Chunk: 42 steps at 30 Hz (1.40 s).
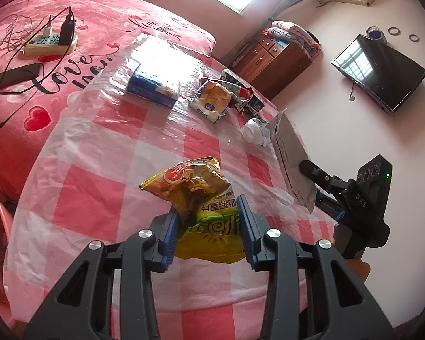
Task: Collect trash
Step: 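Lift and carry the chip bag and feather-print bag over the orange bucket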
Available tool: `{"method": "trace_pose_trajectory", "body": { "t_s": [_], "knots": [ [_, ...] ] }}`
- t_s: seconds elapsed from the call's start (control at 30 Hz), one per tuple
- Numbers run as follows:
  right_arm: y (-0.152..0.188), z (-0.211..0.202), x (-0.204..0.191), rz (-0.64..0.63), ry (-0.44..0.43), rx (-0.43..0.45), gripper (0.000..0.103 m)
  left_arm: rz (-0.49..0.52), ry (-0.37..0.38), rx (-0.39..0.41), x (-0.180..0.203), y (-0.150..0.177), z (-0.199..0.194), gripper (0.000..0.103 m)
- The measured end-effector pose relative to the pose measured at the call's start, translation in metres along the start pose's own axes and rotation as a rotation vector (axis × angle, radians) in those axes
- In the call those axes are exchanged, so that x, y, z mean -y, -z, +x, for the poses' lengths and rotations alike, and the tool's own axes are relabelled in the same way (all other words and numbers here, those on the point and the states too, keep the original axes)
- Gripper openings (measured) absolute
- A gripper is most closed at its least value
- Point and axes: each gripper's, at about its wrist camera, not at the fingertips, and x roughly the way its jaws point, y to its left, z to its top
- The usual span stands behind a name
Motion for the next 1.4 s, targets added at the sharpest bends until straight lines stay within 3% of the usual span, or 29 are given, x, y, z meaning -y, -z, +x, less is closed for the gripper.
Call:
{"method": "trace_pose_trajectory", "body": {
  "t_s": [0.33, 0.73, 0.97, 1.4],
  "knots": [
    [0.014, 0.009, -0.021, 0.112, -0.17, -0.083, 0.075, -0.018, 0.015, 0.027, -0.018, 0.006, -0.022, 0.04],
    [0.035, 0.051, -0.095, 0.083, -0.325, -0.252, 0.075, -0.071, -0.018, 0.088, -0.054, 0.01, -0.064, 0.04],
    [0.053, 0.087, -0.152, 0.024, -0.396, -0.369, 0.075, -0.122, -0.092, 0.136, -0.087, 0.02, -0.104, 0.04],
    [0.093, 0.15, -0.25, -0.121, -0.46, -0.552, 0.075, -0.307, -0.299, 0.194, -0.182, 0.057, -0.172, 0.04]
  ]
}}
